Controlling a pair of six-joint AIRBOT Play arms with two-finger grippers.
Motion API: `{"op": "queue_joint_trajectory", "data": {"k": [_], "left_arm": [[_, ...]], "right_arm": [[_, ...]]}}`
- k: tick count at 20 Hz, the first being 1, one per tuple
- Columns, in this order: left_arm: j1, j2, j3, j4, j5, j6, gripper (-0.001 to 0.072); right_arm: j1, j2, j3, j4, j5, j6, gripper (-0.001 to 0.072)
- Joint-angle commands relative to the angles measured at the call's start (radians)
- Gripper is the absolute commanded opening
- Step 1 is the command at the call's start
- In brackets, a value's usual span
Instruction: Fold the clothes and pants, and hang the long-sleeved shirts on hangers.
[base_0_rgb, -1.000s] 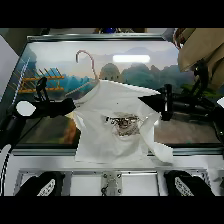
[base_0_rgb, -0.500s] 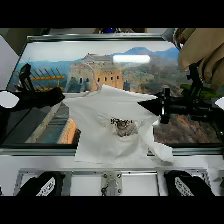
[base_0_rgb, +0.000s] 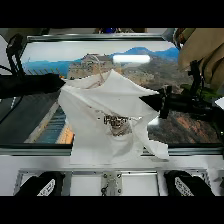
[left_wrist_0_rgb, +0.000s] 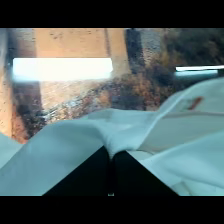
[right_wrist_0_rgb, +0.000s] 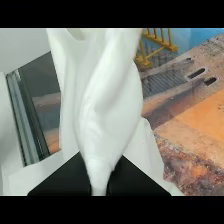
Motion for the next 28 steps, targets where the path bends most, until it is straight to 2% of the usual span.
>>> {"op": "queue_joint_trajectory", "data": {"k": [1, 4, 5, 6, 7, 8, 11, 16, 17, 19, 20, 22, 24, 26, 28], "left_arm": [[-0.126, 0.041, 0.046, 0.0, -0.024, 0.006, 0.0024], [-0.174, 0.073, 0.046, 0.026, -0.023, 0.006, 0.0025], [-0.182, 0.083, 0.046, 0.044, -0.023, 0.006, 0.0104], [-0.184, 0.093, 0.046, 0.051, -0.019, 0.006, 0.0403], [-0.184, 0.103, 0.046, 0.05, -0.006, 0.005, 0.0644], [-0.182, 0.117, 0.046, 0.05, 0.018, 0.005, 0.0654], [-0.149, 0.158, 0.046, 0.049, 0.092, 0.005, 0.0654], [-0.069, 0.192, 0.046, 0.048, 0.099, 0.004, 0.0652], [-0.057, 0.192, 0.046, 0.048, 0.098, -0.003, 0.0589], [-0.045, 0.19, 0.046, 0.047, 0.084, -0.003, 0.006], [-0.046, 0.19, 0.046, 0.048, 0.085, -0.001, 0.0025], [-0.046, 0.19, 0.046, 0.048, 0.085, -0.001, 0.0025], [-0.046, 0.19, 0.046, 0.048, 0.085, -0.001, 0.0025], [-0.046, 0.189, 0.046, 0.048, 0.085, -0.001, 0.0025], [-0.046, 0.185, 0.046, 0.048, 0.085, -0.001, 0.0025]], "right_arm": [[0.001, 0.0, 0.001, 0.104, -0.02, 0.01, 0.0007], [0.001, 0.0, 0.009, 0.123, -0.02, 0.01, 0.0007], [0.001, 0.0, 0.013, 0.124, -0.021, 0.01, 0.0006], [0.001, 0.001, 0.019, 0.124, -0.023, 0.01, 0.0006], [0.001, 0.003, 0.025, 0.124, -0.029, 0.01, 0.0007], [0.001, 0.01, 0.032, 0.124, -0.05, 0.01, 0.0007], [-0.001, 0.049, 0.049, 0.124, -0.138, -0.029, 0.0006], [-0.001, 0.126, 0.067, 0.123, -0.317, -0.044, 0.0006], [-0.001, 0.142, 0.068, 0.123, -0.361, -0.053, 0.0006], [-0.001, 0.184, 0.068, 0.116, -0.485, -0.092, 0.0006], [-0.001, 0.209, 0.068, 0.095, -0.571, -0.092, 0.0007], [-0.001, 0.258, 0.068, 0.001, -0.741, -0.088, 0.0007], [-0.001, 0.303, 0.068, -0.139, -0.896, -0.032, 0.0007], [-0.001, 0.338, 0.068, -0.277, -1.035, 0.028, 0.0006], [-0.013, 0.36, 0.068, -0.342, -1.131, 0.043, 0.0007]]}}
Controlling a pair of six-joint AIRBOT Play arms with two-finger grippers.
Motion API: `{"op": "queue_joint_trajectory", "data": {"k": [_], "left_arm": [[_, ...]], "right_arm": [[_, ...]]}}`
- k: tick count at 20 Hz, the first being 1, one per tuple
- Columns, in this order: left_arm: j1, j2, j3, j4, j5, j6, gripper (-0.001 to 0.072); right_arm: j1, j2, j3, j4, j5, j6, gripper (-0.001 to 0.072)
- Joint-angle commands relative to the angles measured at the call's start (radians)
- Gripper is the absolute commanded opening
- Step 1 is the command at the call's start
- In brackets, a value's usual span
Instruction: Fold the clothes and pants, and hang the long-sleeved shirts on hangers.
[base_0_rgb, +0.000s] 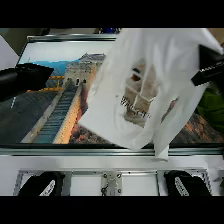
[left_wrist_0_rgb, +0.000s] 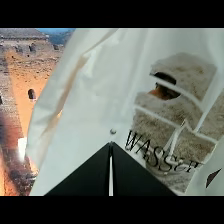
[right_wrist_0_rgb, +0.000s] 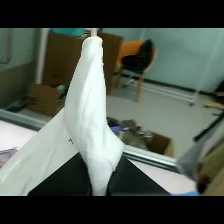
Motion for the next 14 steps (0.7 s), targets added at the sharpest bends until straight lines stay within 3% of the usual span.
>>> {"op": "queue_joint_trajectory", "data": {"k": [1, 14], "left_arm": [[0.002, -0.007, 0.001, 0.0, 0.0, 0.0, 0.0025], [0.001, -0.11, 0.001, -0.003, -0.001, 0.003, 0.0025]], "right_arm": [[-0.039, 0.05, 0.0, -0.16, -0.222, 0.052, 0.0007], [-0.755, 0.085, 0.001, -0.156, -0.191, 0.113, 0.0007]]}}
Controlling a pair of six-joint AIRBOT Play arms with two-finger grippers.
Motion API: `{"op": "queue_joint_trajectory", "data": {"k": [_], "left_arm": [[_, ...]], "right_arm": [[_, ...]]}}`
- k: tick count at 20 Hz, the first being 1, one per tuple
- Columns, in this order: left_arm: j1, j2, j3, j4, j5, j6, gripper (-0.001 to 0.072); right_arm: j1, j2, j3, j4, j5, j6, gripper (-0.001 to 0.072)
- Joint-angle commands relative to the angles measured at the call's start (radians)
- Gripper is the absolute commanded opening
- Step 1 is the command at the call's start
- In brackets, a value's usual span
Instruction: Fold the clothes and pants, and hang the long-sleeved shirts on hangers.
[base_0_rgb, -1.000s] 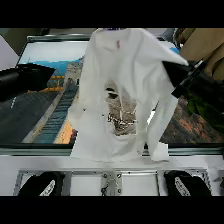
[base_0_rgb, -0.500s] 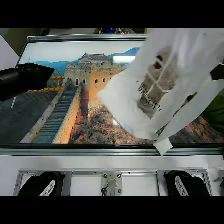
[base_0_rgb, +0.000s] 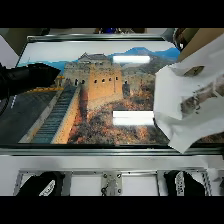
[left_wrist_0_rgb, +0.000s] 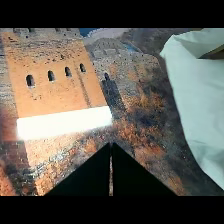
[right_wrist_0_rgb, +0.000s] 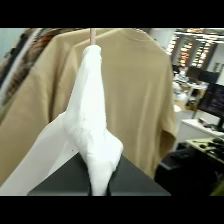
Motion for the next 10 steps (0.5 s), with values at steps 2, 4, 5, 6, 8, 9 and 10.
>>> {"op": "queue_joint_trajectory", "data": {"k": [2, 4, 5, 6, 8, 9, 10], "left_arm": [[0.0, -0.034, 0.001, -0.006, 0.0, 0.001, 0.0025], [0.0, -0.045, 0.001, -0.007, 0.0, 0.001, 0.0025], [0.0, -0.049, 0.001, -0.006, 0.0, 0.001, 0.0025], [0.0, -0.05, 0.001, -0.006, 0.0, 0.001, 0.0025], [0.0, -0.049, 0.001, -0.006, 0.0, 0.001, 0.0025], [0.0, -0.049, 0.001, -0.006, 0.0, 0.001, 0.0025], [0.0, -0.049, 0.001, -0.006, 0.0, 0.001, 0.0025]], "right_arm": [[-0.205, -0.003, 0.006, -0.003, 0.0, 0.035, 0.0007], [-0.238, -0.037, 0.041, -0.003, -0.003, 0.035, 0.0007], [-0.243, -0.063, 0.071, -0.003, -0.02, 0.035, 0.0007], [-0.243, -0.092, 0.106, -0.003, -0.043, 0.035, 0.0007], [-0.243, -0.161, 0.192, -0.003, -0.093, 0.035, 0.0007], [-0.243, -0.198, 0.238, -0.003, -0.121, 0.035, 0.0007], [-0.244, -0.229, 0.282, -0.003, -0.14, 0.035, 0.0007]]}}
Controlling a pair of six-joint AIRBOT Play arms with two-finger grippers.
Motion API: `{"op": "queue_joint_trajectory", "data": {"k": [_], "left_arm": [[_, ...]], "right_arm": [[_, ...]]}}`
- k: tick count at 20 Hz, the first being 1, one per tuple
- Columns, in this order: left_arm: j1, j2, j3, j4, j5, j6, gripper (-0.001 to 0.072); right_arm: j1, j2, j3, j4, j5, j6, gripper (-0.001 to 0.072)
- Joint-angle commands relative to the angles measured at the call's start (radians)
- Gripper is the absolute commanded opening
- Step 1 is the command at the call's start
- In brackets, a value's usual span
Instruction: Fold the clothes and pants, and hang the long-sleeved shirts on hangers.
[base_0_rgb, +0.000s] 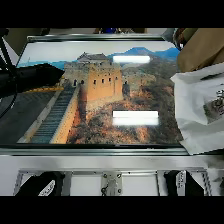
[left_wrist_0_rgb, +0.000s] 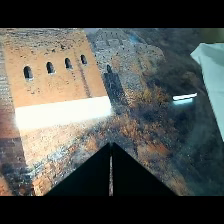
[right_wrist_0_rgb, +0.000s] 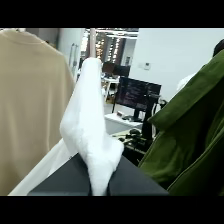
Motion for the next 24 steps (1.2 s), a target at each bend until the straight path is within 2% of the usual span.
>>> {"op": "queue_joint_trajectory", "data": {"k": [1, 7, 13, 16, 24], "left_arm": [[0.0, -0.003, 0.001, 0.0, 0.0, -0.002, 0.0025], [0.0, -0.003, 0.001, -0.001, 0.0, -0.003, 0.0025], [0.0, -0.003, 0.001, 0.0, 0.0, -0.003, 0.0025], [0.0, -0.003, 0.001, 0.0, 0.0, -0.003, 0.0025], [0.0, -0.003, 0.001, -0.001, 0.0, -0.003, 0.0025]], "right_arm": [[-0.011, -0.111, 0.148, -0.001, -0.097, -0.002, 0.0007], [-0.013, -0.215, 0.333, -0.001, -0.164, -0.002, 0.0007], [-0.081, -0.232, 0.352, 0.0, -0.186, -0.002, 0.0007], [-0.146, -0.23, 0.352, -0.001, -0.119, -0.002, 0.0007], [-0.31, -0.221, 0.35, -0.005, 0.179, -0.002, 0.0008]]}}
